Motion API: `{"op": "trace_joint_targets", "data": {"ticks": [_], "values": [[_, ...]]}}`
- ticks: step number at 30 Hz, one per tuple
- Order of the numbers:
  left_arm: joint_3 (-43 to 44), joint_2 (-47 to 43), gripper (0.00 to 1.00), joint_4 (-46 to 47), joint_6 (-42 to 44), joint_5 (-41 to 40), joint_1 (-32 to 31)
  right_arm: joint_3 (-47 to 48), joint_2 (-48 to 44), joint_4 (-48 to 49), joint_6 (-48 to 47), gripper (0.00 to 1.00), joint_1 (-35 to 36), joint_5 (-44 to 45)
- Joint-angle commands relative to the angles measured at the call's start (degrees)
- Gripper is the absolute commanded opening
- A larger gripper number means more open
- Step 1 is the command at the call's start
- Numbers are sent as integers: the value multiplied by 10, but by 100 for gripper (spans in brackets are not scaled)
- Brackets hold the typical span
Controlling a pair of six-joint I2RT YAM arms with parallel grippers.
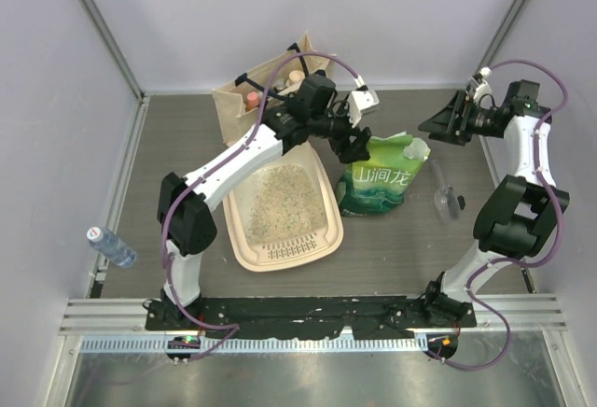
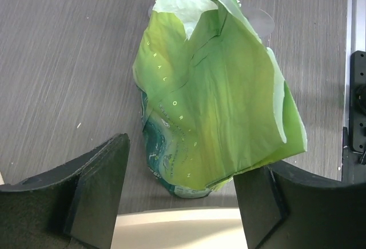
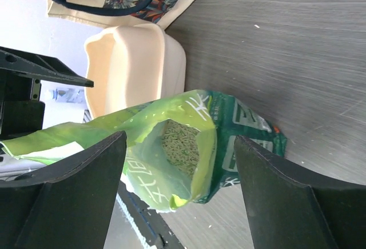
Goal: Fill the litter box with clean litter
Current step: Close the cat litter bag at the center of the board.
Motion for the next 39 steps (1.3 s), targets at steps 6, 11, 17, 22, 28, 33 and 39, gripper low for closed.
{"op": "trace_joint_targets", "data": {"ticks": [6,11,17,22,28,33,39], "values": [[15,-5,68,25,0,13,-5,0,-14,-52,7,79,16,23],[10,-16,65,24,1,24,-5,-11,-21,-82,-7,79,17,31],[6,-18,63,23,-1,29,-5,-43,-30,-90,22,78,28,-21],[0,-19,63,22,-2,31,-6,-95,-47,16,167,74,42,-110],[-3,-21,64,21,-6,35,-6,-161,-66,203,366,72,76,-170],[-20,-33,62,24,-4,36,-6,-170,-66,209,371,71,80,-180],[-33,-41,24,35,-4,43,-6,-157,-46,203,264,74,55,-160]]}}
